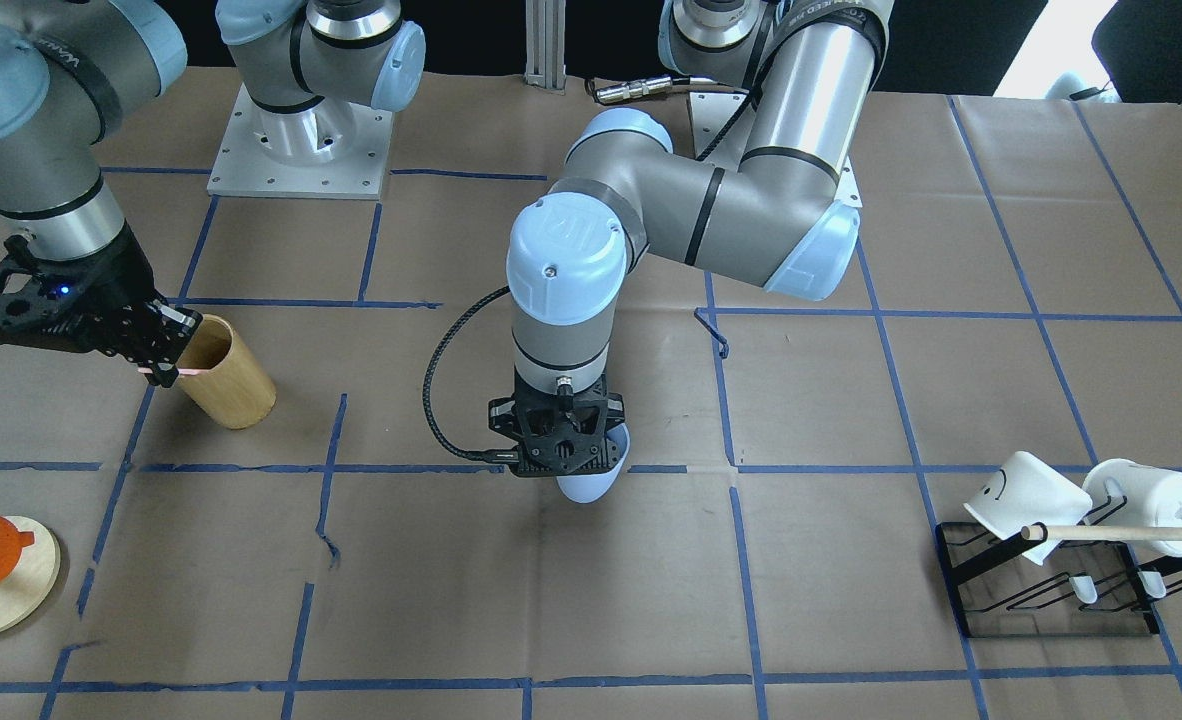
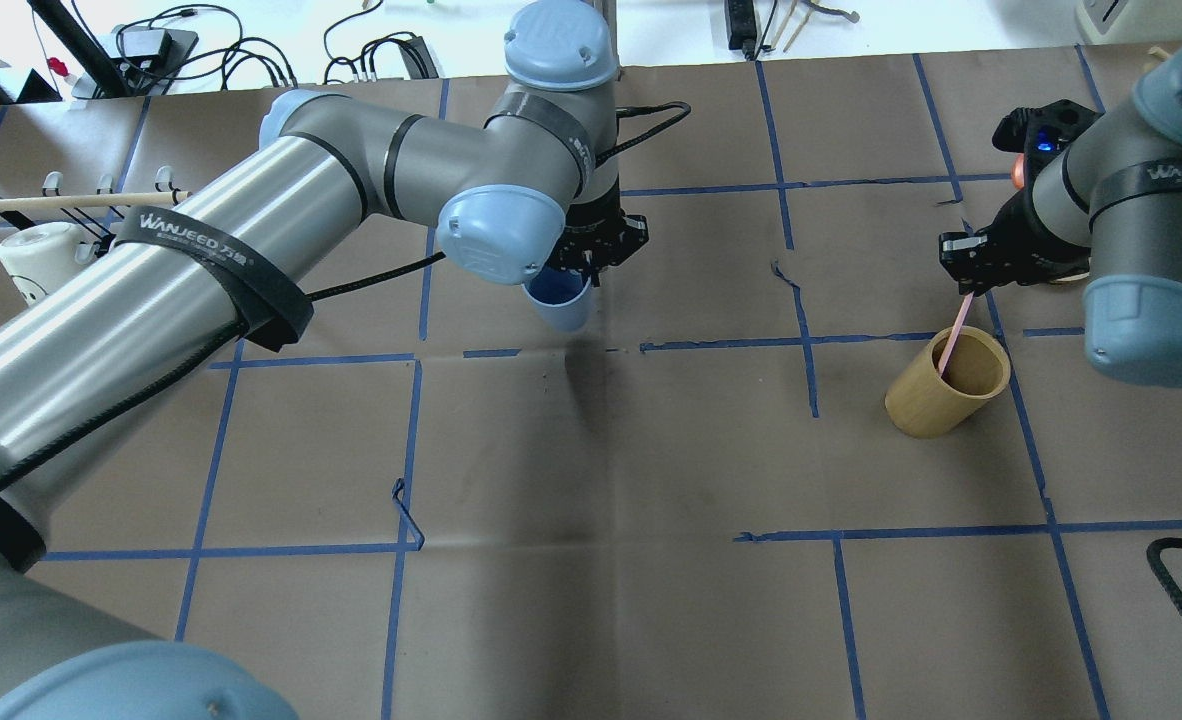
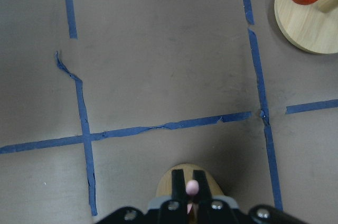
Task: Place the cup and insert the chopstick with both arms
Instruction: 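Set the blue cup at table center while the right gripper lifts the chopstick, then withdraw the left gripper while the right gripper carries the chopstick above the blue cup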
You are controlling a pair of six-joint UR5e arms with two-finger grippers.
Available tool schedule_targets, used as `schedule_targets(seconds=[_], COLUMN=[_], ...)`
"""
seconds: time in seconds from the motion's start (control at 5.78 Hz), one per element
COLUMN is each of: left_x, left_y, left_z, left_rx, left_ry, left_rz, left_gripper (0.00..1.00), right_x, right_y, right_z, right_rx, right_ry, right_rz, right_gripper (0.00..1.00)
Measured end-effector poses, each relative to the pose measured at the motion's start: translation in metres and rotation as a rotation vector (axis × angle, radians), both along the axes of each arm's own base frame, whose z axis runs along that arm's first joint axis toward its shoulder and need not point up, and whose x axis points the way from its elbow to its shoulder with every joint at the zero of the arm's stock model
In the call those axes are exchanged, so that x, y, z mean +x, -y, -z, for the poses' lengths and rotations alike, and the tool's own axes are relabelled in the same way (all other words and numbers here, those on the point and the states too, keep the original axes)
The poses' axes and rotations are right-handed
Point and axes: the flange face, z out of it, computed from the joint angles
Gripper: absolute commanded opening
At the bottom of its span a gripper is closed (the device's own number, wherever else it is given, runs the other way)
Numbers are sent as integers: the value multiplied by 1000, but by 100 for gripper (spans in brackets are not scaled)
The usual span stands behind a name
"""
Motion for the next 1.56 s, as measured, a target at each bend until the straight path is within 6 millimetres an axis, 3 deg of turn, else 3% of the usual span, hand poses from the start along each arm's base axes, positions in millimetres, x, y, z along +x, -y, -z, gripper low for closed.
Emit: schedule_targets(seconds=[0.17, 0.35, 0.69, 0.87, 1.04, 1.21, 1.56], left_x=[-10, -17, -24, -20, -1, 38, 142], left_y=[-4, -4, -7, -7, -3, 1, -5], left_z=[14, 30, 35, 19, -6, -41, -116], left_rx=[25, 40, 40, 22, 6, 7, 43], left_ry=[4, 9, 10, 4, 5, 14, 25], left_rz=[10, 18, 27, 21, 0, 3, 43], left_gripper=[12, 97, 99, 99, 99, 99, 99], right_x=[-1, -2, -3, -1, 8, 26, 81], right_y=[3, 8, 16, 14, 10, 9, 24], right_z=[-14, -39, -107, -146, -181, -201, -203], right_rx=[-14, -8, 92, 151, 196, 225, 241], right_ry=[-3, -1, 22, 33, 41, 38, 21], right_rz=[1, 2, 6, 4, -10, -33, -38], right_gripper=[9, 9, 9, 9, 9, 9, 9])
